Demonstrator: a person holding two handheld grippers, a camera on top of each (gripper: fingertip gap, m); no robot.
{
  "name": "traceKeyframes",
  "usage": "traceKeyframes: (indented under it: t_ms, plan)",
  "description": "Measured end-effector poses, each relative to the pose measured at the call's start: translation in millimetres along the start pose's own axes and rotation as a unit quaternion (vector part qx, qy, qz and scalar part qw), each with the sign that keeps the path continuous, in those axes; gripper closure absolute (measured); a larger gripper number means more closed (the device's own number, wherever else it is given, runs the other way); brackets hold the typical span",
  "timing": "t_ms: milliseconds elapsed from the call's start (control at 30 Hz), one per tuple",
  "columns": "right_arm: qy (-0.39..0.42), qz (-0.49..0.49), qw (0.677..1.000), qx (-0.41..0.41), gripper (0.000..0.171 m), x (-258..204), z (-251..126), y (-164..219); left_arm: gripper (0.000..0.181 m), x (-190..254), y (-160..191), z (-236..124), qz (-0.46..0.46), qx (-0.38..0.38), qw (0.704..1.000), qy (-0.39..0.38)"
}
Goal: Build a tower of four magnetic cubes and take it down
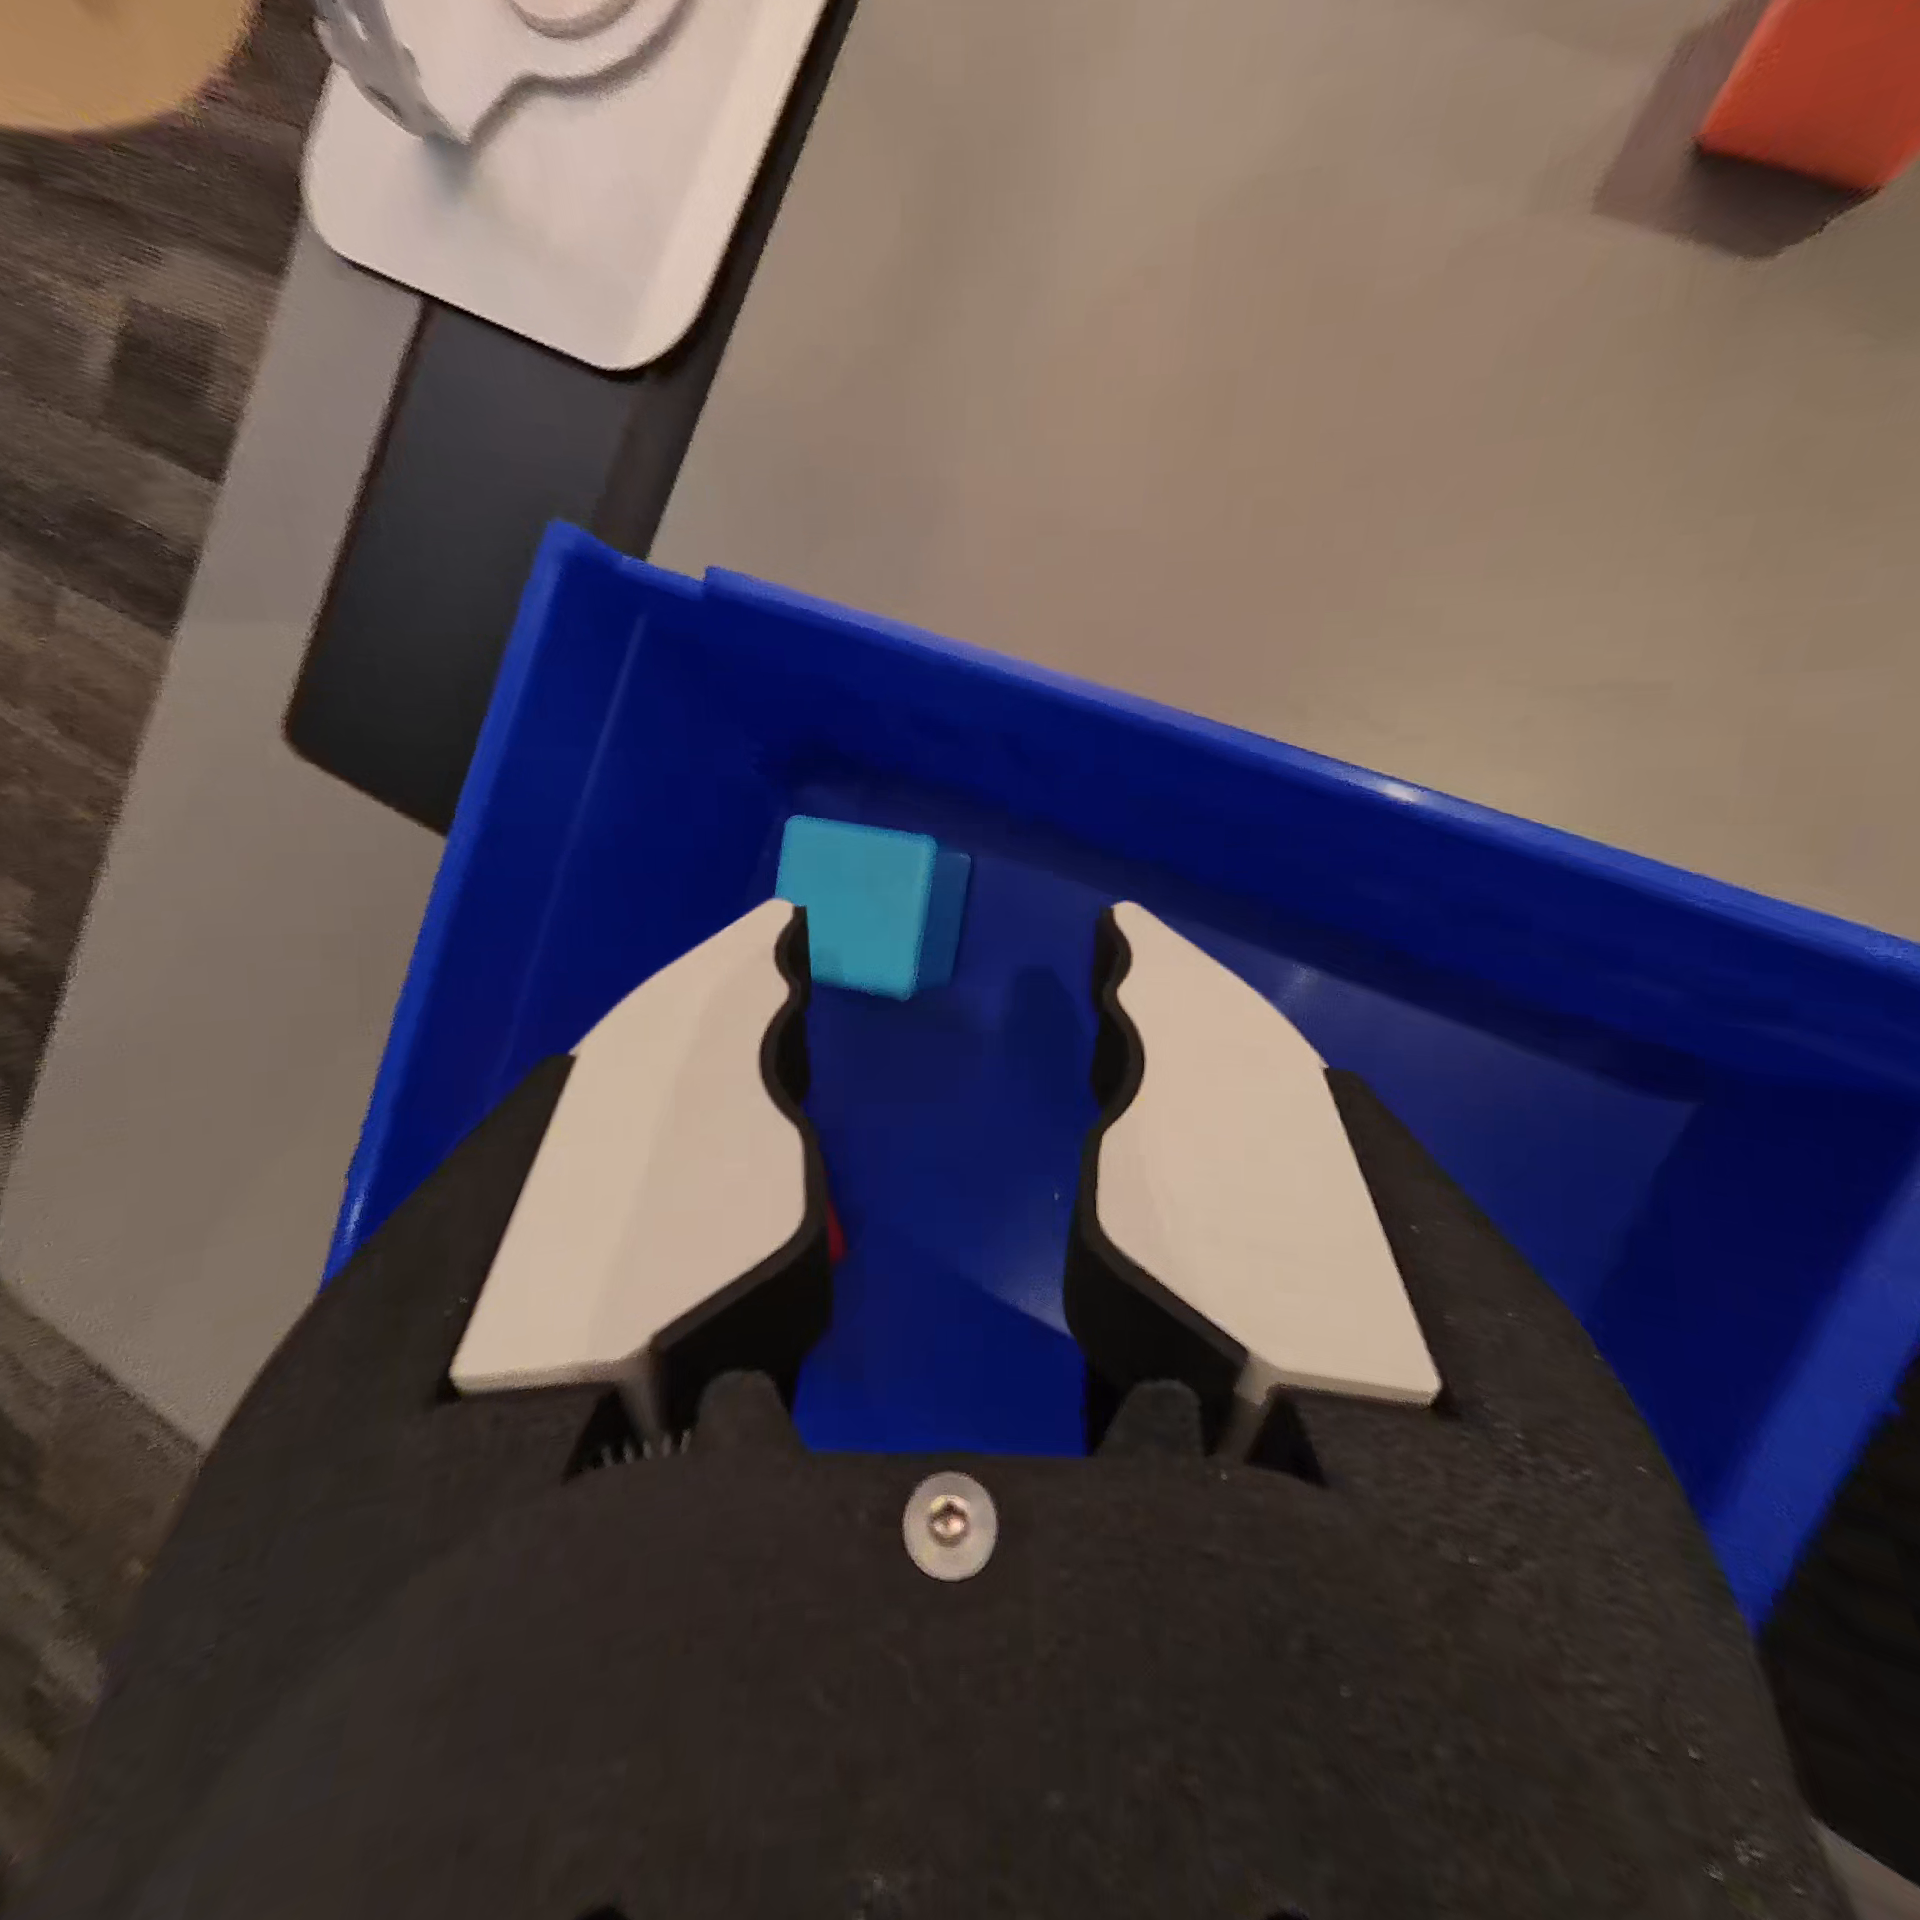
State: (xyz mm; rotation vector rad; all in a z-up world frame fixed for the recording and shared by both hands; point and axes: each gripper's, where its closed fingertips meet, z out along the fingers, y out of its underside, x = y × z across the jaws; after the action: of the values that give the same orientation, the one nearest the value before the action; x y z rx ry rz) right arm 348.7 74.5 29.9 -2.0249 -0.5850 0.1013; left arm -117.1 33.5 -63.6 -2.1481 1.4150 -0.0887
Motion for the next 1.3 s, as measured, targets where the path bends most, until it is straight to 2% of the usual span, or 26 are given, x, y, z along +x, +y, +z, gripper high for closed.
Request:
traceKeyframes:
  t_ms: [167, 467, 633, 767, 967, 1133, 1233, 1300]
  plan:
    - [0.004, -0.002, 1.000, -0.005, 0.116, 6.8, -0.7, 4.9, 0.124, -16.2, 19.5, 35.4, 0.019, -0.056, 0.998, 0.015]
    - [0.000, -0.007, 0.999, -0.041, 0.116, 8.2, 13.3, 19.7, 0.123, -19.9, 29.8, 67.3, 0.030, -0.081, 0.994, 0.065]
    - [-0.012, -0.018, 0.998, -0.061, 0.116, 2.5, 21.6, 26.8, 0.132, -24.1, 35.6, 73.9, 0.032, -0.085, 0.994, 0.055]
    - [-0.046, -0.004, 0.998, -0.048, 0.116, -5.5, 21.7, 24.2, 0.132, -23.9, 37.0, 73.2, 0.031, -0.088, 0.994, 0.054]
    - [-0.050, 0.010, 0.998, -0.029, 0.116, -1.8, 13.5, 19.0, 0.130, -23.3, 45.4, 78.0, 0.032, -0.107, 0.993, 0.044]
    - [-0.059, 0.012, 0.998, -0.027, 0.116, -2.9, 12.7, 18.4, 0.131, -28.1, 37.3, 56.6, 0.010, -0.086, 0.996, 0.025]
    - [-0.065, 0.014, 0.997, -0.025, 0.116, -4.1, 11.8, 17.1, 0.131, -31.9, 22.1, 19.1, 0.009, -0.065, 0.998, -0.002]
    - [-0.069, 0.015, 0.997, -0.020, 0.116, -4.5, 10.0, 15.0, 0.131, -27.9, -4.0, -14.5, 0.018, -0.027, 0.999, -0.020]
